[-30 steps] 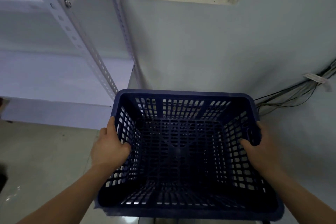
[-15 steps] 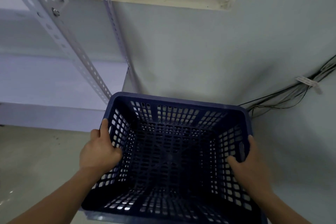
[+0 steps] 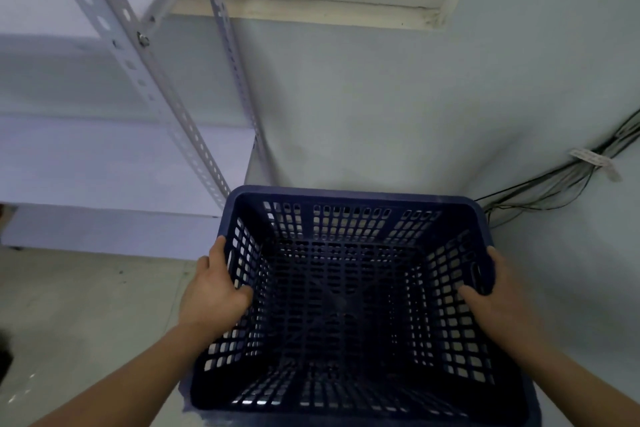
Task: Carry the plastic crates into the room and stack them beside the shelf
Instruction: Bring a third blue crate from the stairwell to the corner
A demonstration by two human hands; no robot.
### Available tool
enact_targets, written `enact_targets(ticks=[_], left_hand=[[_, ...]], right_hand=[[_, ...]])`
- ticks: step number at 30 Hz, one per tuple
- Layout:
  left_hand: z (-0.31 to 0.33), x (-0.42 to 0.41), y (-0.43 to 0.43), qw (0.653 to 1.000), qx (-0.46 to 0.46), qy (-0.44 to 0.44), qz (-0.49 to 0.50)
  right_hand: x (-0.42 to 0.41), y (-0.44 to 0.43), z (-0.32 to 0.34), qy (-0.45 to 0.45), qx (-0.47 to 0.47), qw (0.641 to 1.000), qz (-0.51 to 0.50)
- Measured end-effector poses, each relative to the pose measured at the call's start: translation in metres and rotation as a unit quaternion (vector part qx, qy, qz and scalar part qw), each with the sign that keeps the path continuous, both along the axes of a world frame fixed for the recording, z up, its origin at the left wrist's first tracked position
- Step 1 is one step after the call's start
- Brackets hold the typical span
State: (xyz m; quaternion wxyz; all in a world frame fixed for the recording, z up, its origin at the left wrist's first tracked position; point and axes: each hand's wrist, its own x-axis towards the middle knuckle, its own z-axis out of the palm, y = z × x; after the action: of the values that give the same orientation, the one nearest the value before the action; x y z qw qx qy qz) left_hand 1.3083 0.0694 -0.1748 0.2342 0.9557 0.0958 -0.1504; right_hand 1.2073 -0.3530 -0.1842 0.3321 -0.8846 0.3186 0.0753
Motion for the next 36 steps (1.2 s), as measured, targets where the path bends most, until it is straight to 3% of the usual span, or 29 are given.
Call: enact_targets(ticks=[2,6,21,36], left_hand=[[0.001,0.001,0.001,1.000,-0.017,-0.001,0.001],[-0.005,0.000,-0.003,0.998,0.057,-0.010,-0.023],[-0.007,-0.004,-0.004,0.998,0.058,-0.027,-0.024],[-0.005,-0.005,-0.002,0.994,0.092,-0.014,-0.052]], right_hand=[[-0.003,0.002,-0.001,-0.013,0.010,1.000,-0.003],[-0.001,0.007,-0.009,0.002,-0.023,1.000,-0.009],[-0.006,0.008,-0.013,-0.043,-0.049,0.998,0.002],[-0.004,0.011,-0.009,-0.006,-0.067,0.998,0.010]])
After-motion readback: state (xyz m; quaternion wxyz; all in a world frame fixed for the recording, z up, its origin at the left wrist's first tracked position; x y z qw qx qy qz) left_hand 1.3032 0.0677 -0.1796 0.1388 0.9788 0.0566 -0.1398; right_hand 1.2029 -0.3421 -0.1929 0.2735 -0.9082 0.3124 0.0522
